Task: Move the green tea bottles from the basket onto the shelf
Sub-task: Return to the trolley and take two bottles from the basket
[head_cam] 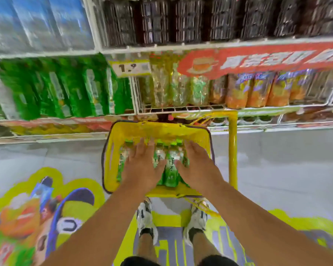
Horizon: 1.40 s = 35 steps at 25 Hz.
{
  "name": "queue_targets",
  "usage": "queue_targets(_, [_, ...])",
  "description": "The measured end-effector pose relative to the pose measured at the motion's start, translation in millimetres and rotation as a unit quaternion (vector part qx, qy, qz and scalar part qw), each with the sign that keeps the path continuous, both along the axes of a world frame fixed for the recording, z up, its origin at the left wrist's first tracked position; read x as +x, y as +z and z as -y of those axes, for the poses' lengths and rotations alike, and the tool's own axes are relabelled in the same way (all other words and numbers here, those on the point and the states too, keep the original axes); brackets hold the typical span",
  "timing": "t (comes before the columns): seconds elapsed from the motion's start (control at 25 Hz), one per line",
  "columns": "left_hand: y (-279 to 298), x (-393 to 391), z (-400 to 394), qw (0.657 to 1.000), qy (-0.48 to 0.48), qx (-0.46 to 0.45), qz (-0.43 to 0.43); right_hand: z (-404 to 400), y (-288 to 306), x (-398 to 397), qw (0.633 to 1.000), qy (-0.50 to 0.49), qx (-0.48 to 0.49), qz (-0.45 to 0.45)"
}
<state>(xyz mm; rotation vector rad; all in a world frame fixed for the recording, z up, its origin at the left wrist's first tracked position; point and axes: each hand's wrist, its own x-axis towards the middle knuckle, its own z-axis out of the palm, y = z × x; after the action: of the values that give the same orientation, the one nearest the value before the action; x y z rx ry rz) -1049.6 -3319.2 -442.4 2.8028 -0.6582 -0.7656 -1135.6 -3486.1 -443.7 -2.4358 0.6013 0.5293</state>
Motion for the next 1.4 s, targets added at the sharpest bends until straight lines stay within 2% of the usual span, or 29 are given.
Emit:
queue_targets(0.16, [-84.3,-4.5,-4.0,0.994,0.066,-0.015,-0.091,-13.3,-92.7,0.5,0.998,-0.046,0.037,-0.016])
queue_targets(0.32, [-153.2,-8.0,0.4,0.988,0.097,0.004,-0.122,-26.3,-163.5,-3.0,0.990,-0.110,0.089,-0.024])
queue_targets(0.6, [-191.5,-11.0,4.0,0.968,0.206,-0.052,-0.137,-50.3,-232.8,5.7,0.959,-0.244,0.141,-0.033])
queue_targets(0.8, [-204.1,-2.0,6.2,0.954,0.243,-0.022,-0.175,-47.2,-237.9,11.8,0.928,-0.318,0.185,-0.062])
queue_targets(0.96, [-203.0,4.0,5.3,0.942,0.271,-0.029,-0.195,-42.5,-231.5,11.6,0.925,-0.324,0.185,-0.069])
queue_targets(1.12, [-192.0,2.4,0.1,0.937,0.272,-0.066,-0.209,-40.0,-216.8,7.1,0.926,-0.328,0.185,-0.034])
queue_targets(1.28, [-157.1,6.8,-4.9,0.935,0.268,-0.127,-0.193,-31.9,-177.0,5.6,0.923,-0.327,0.201,0.005])
queue_targets(1.4, [-103.1,11.3,-3.0,0.933,0.269,-0.163,-0.177,-19.6,-121.3,4.0,0.923,-0.325,0.205,0.033])
